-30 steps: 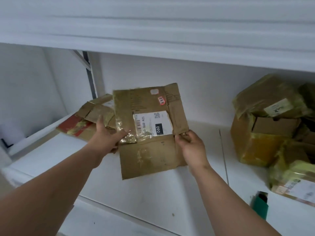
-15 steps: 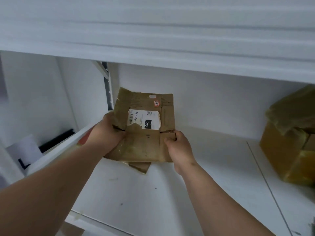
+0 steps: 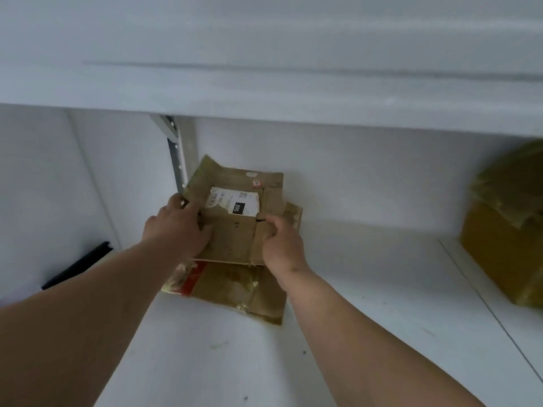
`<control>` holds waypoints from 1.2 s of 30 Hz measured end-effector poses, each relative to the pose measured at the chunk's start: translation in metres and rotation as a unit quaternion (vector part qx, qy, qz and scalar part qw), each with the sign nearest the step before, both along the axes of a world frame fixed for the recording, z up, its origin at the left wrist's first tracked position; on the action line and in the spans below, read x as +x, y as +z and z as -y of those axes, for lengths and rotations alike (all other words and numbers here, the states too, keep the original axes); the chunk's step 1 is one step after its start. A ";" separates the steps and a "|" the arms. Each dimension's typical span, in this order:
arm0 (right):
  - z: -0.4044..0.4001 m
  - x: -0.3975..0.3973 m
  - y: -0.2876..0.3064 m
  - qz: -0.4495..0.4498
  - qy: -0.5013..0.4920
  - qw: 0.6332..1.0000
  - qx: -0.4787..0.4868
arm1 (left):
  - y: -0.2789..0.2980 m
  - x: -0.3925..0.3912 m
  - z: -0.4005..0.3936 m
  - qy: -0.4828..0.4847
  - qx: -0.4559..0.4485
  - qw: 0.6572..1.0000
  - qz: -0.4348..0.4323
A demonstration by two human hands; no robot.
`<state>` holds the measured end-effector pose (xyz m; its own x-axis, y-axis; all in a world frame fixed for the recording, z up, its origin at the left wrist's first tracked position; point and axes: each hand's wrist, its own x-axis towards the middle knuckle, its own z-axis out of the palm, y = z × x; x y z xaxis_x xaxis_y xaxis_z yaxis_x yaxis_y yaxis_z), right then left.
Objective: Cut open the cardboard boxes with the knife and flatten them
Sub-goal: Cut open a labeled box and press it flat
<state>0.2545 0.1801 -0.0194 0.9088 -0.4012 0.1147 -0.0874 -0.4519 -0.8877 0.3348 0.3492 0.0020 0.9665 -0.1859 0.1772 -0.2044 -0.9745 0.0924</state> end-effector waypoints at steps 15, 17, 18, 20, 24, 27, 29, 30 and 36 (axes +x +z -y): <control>0.014 0.013 -0.060 -0.188 0.140 0.869 -0.436 | -0.049 0.014 0.008 -0.075 0.117 0.978 -0.156; 0.017 0.015 -0.061 -0.207 0.148 0.861 -0.441 | -0.049 0.014 0.011 -0.074 0.120 0.976 -0.166; 0.018 0.016 -0.061 -0.213 0.148 0.858 -0.442 | -0.050 0.014 0.013 -0.074 0.120 0.976 -0.166; 0.019 0.016 -0.062 -0.219 0.148 0.858 -0.440 | -0.050 0.013 0.015 -0.067 0.112 0.978 -0.165; 0.023 0.004 -0.061 -0.177 0.143 0.877 -0.424 | -0.047 0.007 0.020 -0.040 0.107 0.983 -0.146; 0.036 -0.013 -0.055 -0.101 0.112 0.905 -0.398 | -0.036 -0.005 0.029 -0.065 0.123 0.990 -0.025; 0.047 -0.024 -0.048 -0.068 0.075 0.920 -0.378 | -0.028 -0.018 0.044 -0.094 0.117 0.988 0.030; 0.053 -0.030 -0.043 -0.061 0.059 0.923 -0.376 | -0.025 -0.024 0.054 -0.106 0.113 0.987 0.041; 0.115 -0.076 -0.041 -0.021 0.019 0.906 -0.423 | -0.020 -0.064 0.128 -0.168 0.083 0.980 0.063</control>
